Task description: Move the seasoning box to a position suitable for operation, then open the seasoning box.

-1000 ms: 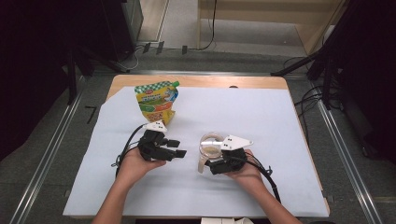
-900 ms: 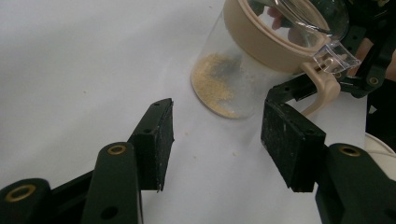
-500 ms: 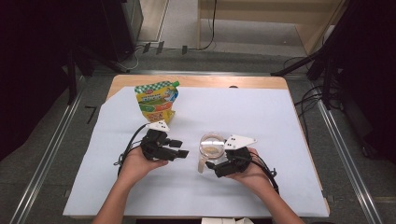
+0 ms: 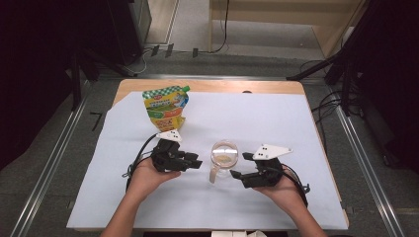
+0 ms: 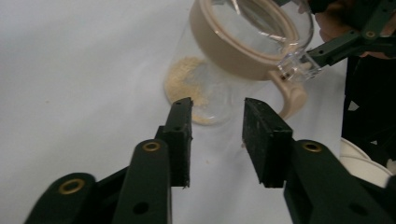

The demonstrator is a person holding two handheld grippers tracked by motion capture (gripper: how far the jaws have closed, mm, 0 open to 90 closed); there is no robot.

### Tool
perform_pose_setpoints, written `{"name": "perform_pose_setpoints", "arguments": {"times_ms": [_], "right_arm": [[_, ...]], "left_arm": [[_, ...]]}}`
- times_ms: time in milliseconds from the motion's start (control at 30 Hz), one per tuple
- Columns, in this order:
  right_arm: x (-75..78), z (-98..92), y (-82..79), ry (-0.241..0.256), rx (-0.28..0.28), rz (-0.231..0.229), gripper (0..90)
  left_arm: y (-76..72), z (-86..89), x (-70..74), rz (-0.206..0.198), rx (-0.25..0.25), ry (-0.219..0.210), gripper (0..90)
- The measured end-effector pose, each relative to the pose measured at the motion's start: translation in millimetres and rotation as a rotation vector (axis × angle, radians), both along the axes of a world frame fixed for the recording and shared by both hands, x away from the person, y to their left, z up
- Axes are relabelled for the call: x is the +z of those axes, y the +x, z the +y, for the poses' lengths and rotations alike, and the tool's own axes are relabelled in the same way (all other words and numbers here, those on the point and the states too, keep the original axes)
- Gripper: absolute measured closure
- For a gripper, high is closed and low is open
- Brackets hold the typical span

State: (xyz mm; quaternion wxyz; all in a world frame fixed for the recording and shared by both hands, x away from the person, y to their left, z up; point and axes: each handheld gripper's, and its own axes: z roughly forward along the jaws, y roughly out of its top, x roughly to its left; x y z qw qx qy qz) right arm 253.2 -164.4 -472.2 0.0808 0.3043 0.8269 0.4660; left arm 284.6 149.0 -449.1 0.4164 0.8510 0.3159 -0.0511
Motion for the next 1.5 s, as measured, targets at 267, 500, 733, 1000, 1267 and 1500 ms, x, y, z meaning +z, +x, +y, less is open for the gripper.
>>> {"name": "perform_pose_setpoints", "arguments": {"times_ms": [267,500,733,1000,1267,1500], "right_arm": [[3.0,-6.3,4.6,-0.018,0.012,0.029,51.8],[3.4,-11.0,8.2,0.005,0.032,0.061,65.5],[5.5,-15.4,6.1,0.018,0.021,0.060,89.3],[3.0,-6.9,2.4,0.001,0.039,0.057,90.0],[2.5,-7.7,4.1,-0.006,0.030,0.049,90.0],[-0.3,-9.8,8.1,-0.011,0.002,0.051,90.0]], "left_arm": [[-3.4,-7.2,2.3,0.004,-0.027,-0.009,81.3],[-4.1,-12.3,3.4,0.006,-0.046,-0.010,90.0],[-6.1,-21.7,3.4,-0.024,-0.054,-0.002,90.0],[-9.0,-33.2,-0.1,-0.027,-0.073,0.022,90.0],[-11.9,-38.0,-0.4,-0.031,-0.068,0.029,90.0],[-12.1,-43.2,-0.7,-0.030,-0.070,0.021,90.0]]}}
